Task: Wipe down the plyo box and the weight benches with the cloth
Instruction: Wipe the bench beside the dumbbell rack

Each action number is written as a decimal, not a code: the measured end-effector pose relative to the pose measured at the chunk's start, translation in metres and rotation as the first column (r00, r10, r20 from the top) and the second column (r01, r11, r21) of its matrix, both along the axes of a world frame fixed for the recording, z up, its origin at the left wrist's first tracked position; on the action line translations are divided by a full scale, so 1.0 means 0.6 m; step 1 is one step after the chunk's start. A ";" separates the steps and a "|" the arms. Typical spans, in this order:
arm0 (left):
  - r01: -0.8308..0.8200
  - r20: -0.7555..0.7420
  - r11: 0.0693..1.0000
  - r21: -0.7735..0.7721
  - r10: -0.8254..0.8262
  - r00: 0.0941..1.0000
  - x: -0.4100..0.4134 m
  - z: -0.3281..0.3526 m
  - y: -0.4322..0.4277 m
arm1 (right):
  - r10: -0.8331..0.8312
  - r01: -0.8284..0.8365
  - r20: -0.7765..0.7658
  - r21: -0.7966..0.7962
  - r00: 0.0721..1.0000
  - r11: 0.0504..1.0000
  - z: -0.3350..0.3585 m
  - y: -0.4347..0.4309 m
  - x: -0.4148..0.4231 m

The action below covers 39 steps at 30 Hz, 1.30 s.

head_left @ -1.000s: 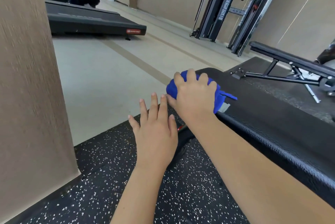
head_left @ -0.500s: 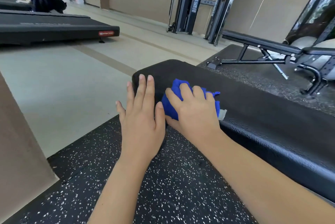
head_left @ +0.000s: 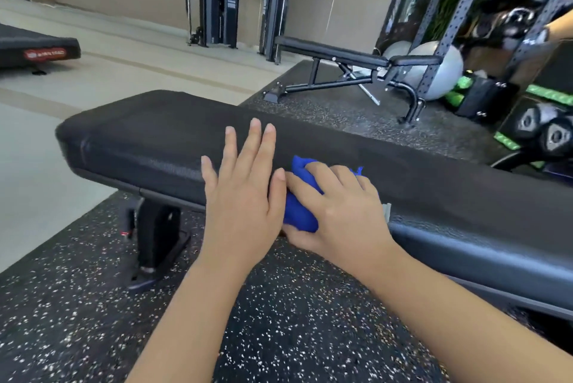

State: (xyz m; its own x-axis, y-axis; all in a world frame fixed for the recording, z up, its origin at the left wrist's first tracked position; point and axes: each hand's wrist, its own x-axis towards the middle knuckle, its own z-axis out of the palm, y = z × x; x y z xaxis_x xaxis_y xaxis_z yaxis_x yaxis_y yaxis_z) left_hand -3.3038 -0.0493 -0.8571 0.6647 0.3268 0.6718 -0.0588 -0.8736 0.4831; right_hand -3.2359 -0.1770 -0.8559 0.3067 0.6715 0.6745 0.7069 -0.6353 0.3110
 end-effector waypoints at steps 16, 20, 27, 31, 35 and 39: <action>0.199 -0.119 0.929 0.311 -0.170 0.978 0.068 -0.020 -0.239 | -0.052 0.051 -0.067 -0.020 0.996 0.999 0.012 -0.343 0.037; 0.230 -0.131 0.898 0.374 -0.195 0.972 0.082 -0.013 -0.287 | -0.081 0.076 -0.146 -0.040 0.986 0.996 0.023 -0.414 0.042; 0.274 -0.132 0.864 0.423 -0.240 0.962 0.089 -0.015 -0.346 | -0.121 0.111 -0.145 -0.077 0.982 0.991 0.026 -0.430 0.039; 0.262 -0.109 0.871 0.415 -0.238 0.965 0.094 -0.015 -0.347 | -0.115 0.117 -0.063 0.038 0.991 0.992 0.020 -0.438 0.032; 0.251 -0.102 0.885 0.393 -0.229 0.968 0.099 -0.011 -0.347 | -0.061 0.046 0.090 0.166 0.994 0.985 -0.003 -0.439 0.022; 0.256 -0.098 0.878 0.404 -0.237 0.967 0.098 -0.013 -0.352 | -0.033 0.017 0.069 0.217 0.997 0.976 -0.030 -0.437 0.020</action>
